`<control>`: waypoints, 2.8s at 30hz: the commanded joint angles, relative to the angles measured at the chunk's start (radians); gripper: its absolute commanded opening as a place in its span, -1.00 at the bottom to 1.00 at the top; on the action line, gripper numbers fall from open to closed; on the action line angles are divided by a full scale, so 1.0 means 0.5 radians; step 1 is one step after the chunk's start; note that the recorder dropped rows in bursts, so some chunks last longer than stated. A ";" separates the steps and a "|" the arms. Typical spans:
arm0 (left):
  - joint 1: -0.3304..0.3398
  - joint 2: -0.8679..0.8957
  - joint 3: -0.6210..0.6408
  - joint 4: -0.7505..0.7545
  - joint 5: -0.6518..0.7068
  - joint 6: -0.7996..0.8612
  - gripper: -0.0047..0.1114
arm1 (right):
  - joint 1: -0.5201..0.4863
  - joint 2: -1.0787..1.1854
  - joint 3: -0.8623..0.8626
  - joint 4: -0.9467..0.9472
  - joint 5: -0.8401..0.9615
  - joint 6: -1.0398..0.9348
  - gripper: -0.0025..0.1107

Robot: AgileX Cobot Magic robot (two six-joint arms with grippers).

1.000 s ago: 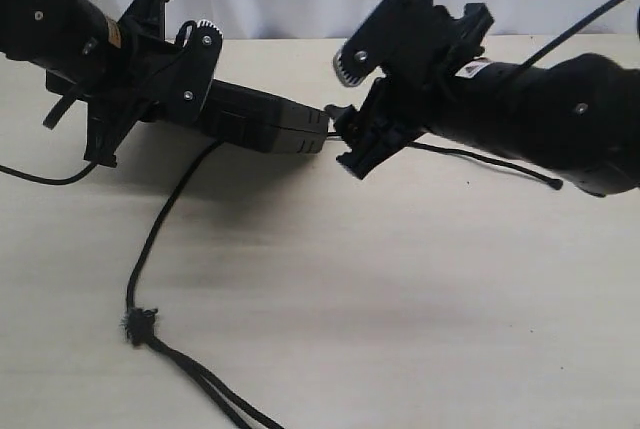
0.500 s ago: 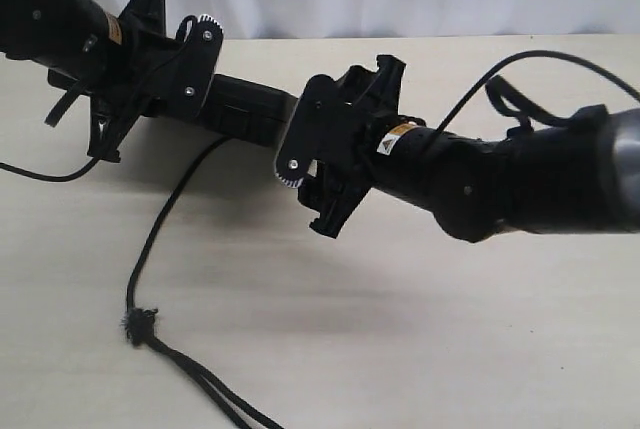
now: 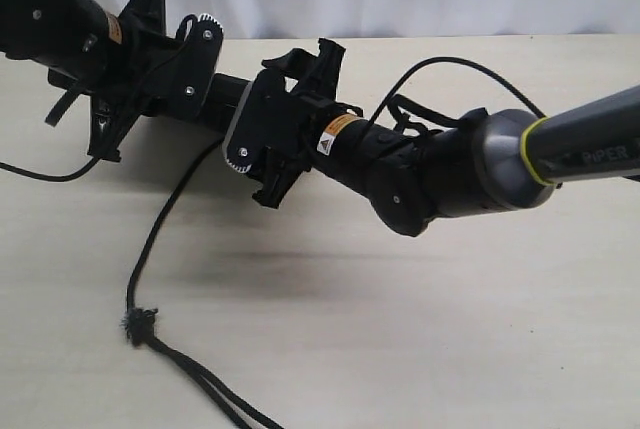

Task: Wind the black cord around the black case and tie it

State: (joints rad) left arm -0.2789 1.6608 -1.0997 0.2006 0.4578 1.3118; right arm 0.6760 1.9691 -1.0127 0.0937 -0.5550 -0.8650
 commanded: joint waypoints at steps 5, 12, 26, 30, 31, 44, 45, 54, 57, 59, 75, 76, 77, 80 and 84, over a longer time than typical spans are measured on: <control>-0.001 -0.041 -0.015 -0.075 -0.060 -0.017 -0.87 | -0.008 0.008 -0.044 0.052 0.090 0.010 -0.59; -0.001 -0.056 -0.015 -0.075 -0.060 -0.184 -0.21 | -0.008 0.008 -0.044 0.072 0.098 0.033 -0.88; -0.001 -0.592 -0.015 -0.046 0.691 -0.170 0.04 | -0.008 0.008 -0.044 0.127 0.077 0.190 -0.88; -0.001 -0.572 -0.015 -0.176 1.255 -0.149 -0.15 | -0.008 0.008 -0.044 0.351 -0.008 0.169 -0.88; -0.001 -0.566 -0.015 -0.235 1.343 -0.115 -0.18 | -0.008 0.008 -0.044 0.359 -0.025 0.157 -0.88; -0.255 -0.550 0.817 -0.645 0.353 0.787 -0.17 | -0.008 0.008 -0.044 0.441 -0.042 0.130 -0.88; -0.284 -0.534 0.874 -0.654 0.198 0.799 -0.18 | -0.008 0.008 -0.044 0.452 -0.042 0.130 -0.88; -0.346 -0.257 1.032 -0.772 -0.032 0.931 -0.18 | -0.008 0.008 -0.044 0.485 -0.038 0.130 -0.88; -0.431 -0.203 1.032 -0.896 -0.051 1.016 -0.18 | -0.008 0.008 -0.044 0.485 -0.038 0.130 -0.88; -0.484 -0.179 1.032 -0.901 -0.051 1.028 -0.18 | -0.008 0.008 -0.044 0.485 -0.038 0.130 -0.88; -0.502 0.084 1.024 -0.905 -0.216 1.024 -0.60 | -0.008 0.008 -0.044 0.485 0.001 0.130 -0.88; -0.502 0.076 1.009 -0.905 -0.176 1.019 -0.78 | -0.008 0.008 -0.044 0.485 0.010 0.130 -0.88; -0.502 0.069 0.988 -0.905 -0.149 0.984 -0.93 | -0.008 0.008 -0.044 0.485 0.013 0.130 -0.88; -0.486 0.009 0.915 -0.861 -0.103 0.652 -0.92 | -0.008 0.008 -0.044 0.485 0.030 0.130 -0.88; -0.380 -0.139 0.794 -0.583 0.105 0.027 -0.92 | -0.008 0.008 -0.044 0.531 0.028 0.174 -0.88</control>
State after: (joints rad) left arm -0.5015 1.6417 -0.6672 -0.1808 0.4359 1.5268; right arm 0.6781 1.9750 -1.0332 0.3029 -0.5520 -0.8276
